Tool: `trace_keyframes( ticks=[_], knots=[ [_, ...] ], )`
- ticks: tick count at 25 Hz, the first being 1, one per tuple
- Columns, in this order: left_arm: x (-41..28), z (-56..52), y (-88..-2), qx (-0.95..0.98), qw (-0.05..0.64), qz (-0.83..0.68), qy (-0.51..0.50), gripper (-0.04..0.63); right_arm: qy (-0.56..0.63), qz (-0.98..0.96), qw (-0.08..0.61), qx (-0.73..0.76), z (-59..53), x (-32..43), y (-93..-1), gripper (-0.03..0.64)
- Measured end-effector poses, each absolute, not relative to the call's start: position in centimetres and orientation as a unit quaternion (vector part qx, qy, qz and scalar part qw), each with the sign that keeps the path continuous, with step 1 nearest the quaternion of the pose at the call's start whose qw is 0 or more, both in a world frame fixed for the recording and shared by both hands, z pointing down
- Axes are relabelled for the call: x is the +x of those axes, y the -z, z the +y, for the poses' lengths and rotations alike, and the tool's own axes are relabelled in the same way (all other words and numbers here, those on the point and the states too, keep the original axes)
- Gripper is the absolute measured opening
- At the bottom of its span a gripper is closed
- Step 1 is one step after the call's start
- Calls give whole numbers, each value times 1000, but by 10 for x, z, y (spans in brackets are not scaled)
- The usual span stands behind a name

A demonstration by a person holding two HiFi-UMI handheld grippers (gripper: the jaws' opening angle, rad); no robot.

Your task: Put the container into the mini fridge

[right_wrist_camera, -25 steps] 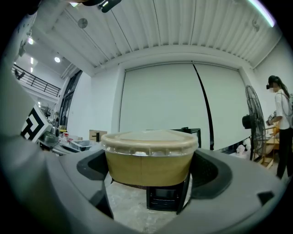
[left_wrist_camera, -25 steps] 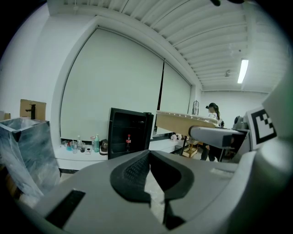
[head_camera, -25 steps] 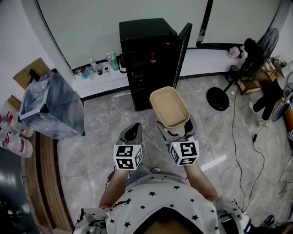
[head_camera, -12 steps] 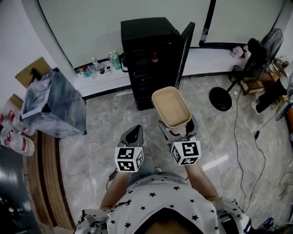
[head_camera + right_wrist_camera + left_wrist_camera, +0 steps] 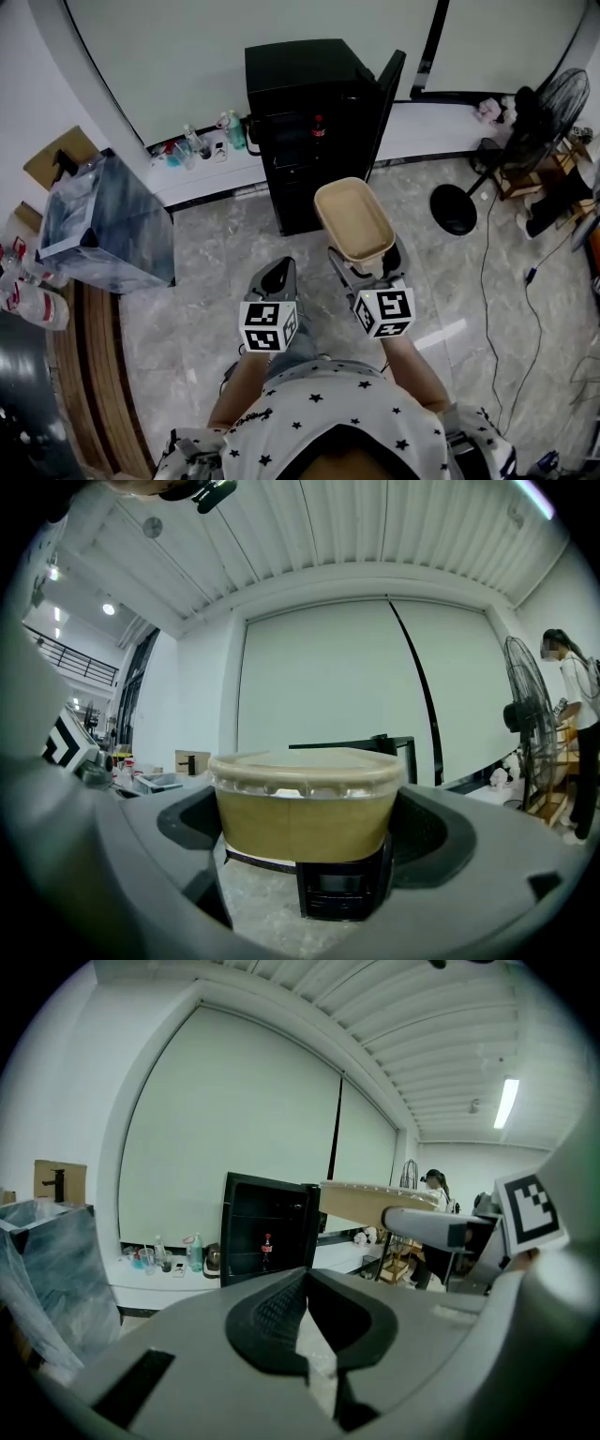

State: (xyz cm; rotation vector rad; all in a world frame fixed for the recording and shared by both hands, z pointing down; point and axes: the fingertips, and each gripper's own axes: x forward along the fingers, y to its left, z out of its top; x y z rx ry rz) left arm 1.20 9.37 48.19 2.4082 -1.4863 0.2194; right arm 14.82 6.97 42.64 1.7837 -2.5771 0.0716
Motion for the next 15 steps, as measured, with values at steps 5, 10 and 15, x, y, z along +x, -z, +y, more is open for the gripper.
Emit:
trace_keyframes(
  ticks=[5,10,15],
  knots=[
    [3,46,-481,838,149,-520,-76,12,-21,-823,1,568,22,142,-425,523],
    [-7,-4,-475,838,146,-520,-77,12,-22,-825,8,565,-26,131,-424,522],
    [-18,-49,-472,839,151,-517,-77,12,-21,-826,15,563,-70,117,-421,522]
  ],
)
